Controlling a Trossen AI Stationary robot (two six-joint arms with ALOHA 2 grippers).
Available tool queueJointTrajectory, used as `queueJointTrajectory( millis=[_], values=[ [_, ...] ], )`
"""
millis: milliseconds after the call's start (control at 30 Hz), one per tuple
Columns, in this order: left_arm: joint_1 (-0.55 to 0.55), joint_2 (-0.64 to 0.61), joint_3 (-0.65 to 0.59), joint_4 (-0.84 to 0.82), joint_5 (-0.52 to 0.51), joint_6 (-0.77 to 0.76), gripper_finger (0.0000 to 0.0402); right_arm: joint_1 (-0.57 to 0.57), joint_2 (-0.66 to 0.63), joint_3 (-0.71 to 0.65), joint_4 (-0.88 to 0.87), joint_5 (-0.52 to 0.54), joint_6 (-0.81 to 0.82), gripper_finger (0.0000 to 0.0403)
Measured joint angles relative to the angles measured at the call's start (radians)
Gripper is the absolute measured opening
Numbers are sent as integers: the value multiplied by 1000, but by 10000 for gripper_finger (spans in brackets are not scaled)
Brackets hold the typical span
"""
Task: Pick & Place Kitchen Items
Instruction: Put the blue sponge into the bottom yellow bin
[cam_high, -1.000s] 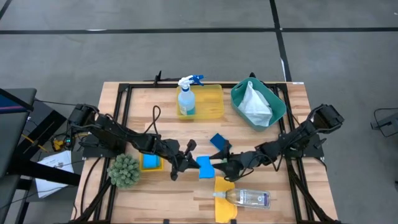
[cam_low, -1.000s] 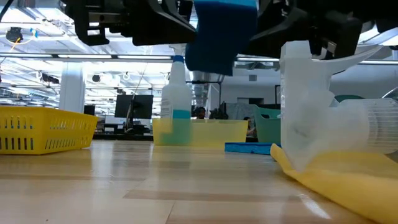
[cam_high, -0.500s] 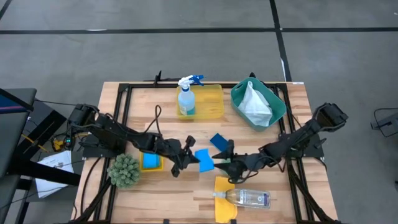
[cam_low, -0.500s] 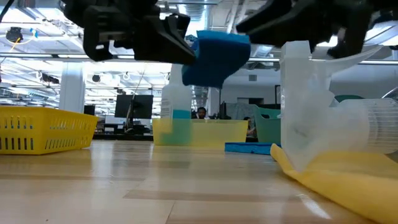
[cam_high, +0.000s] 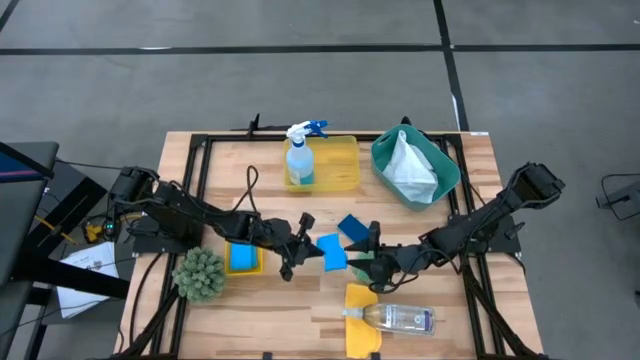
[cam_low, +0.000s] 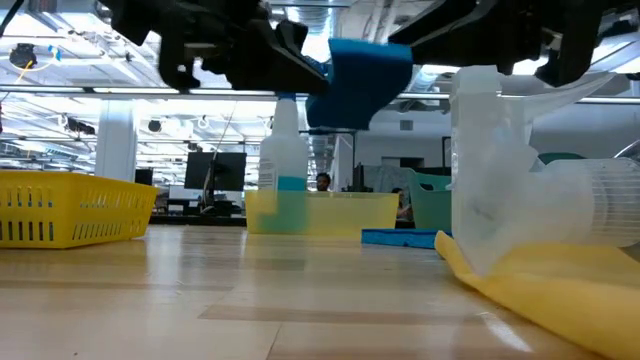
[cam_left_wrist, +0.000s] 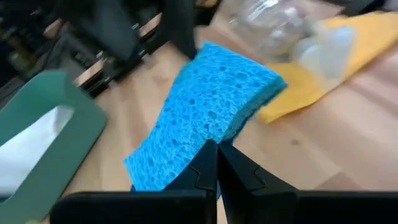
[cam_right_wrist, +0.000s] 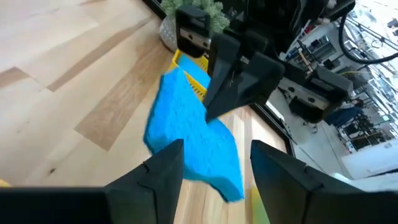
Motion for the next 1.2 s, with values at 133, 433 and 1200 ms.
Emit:
queueJointTrajectory(
  millis=[133, 433, 1200],
  values=[
    [26, 0, 0, -10, -24, -22, 0, 9, 0, 0, 17, 3, -17, 178],
    [39, 0, 0, 24, 32, -26, 0, 9, 0, 0, 34, 0, -26, 180],
    [37, 0, 0, 125, 162, -78, 0, 9, 0, -1, 36, 0, -59, 102]
  ],
)
